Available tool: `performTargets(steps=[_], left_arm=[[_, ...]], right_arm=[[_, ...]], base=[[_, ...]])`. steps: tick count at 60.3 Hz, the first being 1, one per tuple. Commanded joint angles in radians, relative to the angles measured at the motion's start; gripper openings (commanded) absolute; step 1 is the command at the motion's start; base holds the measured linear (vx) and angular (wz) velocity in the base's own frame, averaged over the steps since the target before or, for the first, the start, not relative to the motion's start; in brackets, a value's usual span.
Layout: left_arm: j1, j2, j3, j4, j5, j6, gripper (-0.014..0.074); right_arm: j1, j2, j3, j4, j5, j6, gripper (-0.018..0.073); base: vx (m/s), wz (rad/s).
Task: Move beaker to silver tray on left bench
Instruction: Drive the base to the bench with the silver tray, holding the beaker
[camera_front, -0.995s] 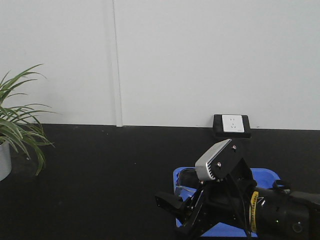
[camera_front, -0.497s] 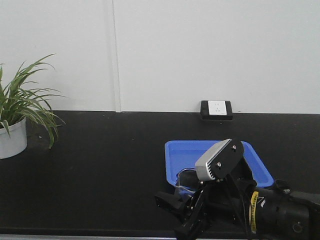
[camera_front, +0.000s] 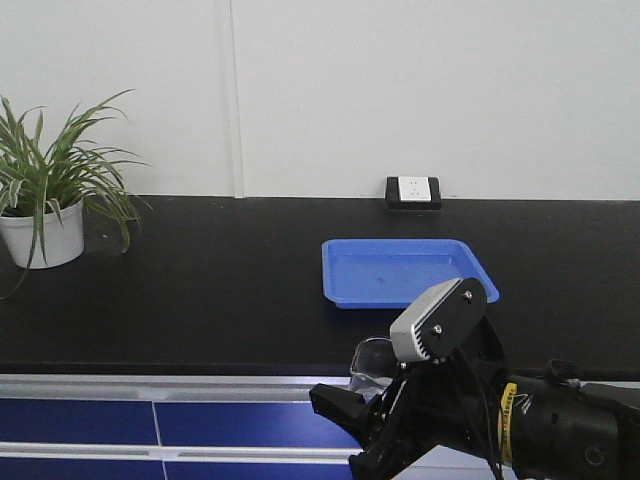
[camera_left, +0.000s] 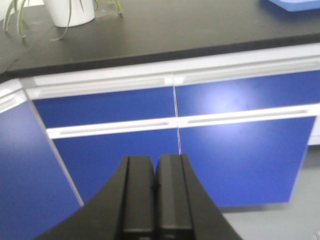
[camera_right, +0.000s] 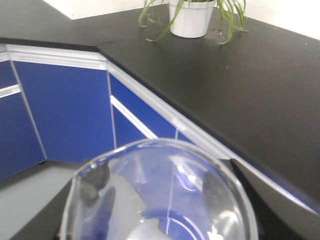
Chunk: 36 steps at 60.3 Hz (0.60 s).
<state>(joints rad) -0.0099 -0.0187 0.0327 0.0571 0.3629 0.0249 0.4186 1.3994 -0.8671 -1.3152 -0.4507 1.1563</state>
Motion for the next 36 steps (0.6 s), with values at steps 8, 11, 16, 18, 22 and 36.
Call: performTargets(steps=[8,11,16,18,22,36], left_arm=[[-0.005,-0.008,0.020,-0.003,-0.076,-0.001,0.0001],[-0.005,-0.008,0.020,-0.003,-0.076,-0.001,0.0001],[-0.005,-0.008,0.020,-0.003,-0.076,-0.001,0.0001],[-0.005,-0.008,0.020,-0.003,-0.076,-0.001,0.0001],[-0.005,-0.008,0.020,-0.003,-0.076,-0.001,0.0001],[-0.005,-0.008,0.020,-0.003,-0.076,-0.001,0.0001]], right_arm=[[-0.003,-0.034,-0.030,0.031,-0.029,0.004,-0.0011],[-0.003,-0.034,-0.030,0.031,-0.030,0.004,-0.0011],[-0.003,-0.034,-0.030,0.031,-0.030,0.004,-0.0011],[-0.003,-0.034,-0.030,0.031,-0.030,0.004,-0.0011],[-0.003,-0.034,-0.030,0.031,-0.031,0.004,-0.0011],[-0.003,-0.034,-0.030,0.031,-0.031,0.004,-0.0011]], base=[[-0.40,0.00],[-0.39,0.01],[-0.37,0.02],[-0.36,0.03],[-0.35,0.04],[-0.30,0.07]])
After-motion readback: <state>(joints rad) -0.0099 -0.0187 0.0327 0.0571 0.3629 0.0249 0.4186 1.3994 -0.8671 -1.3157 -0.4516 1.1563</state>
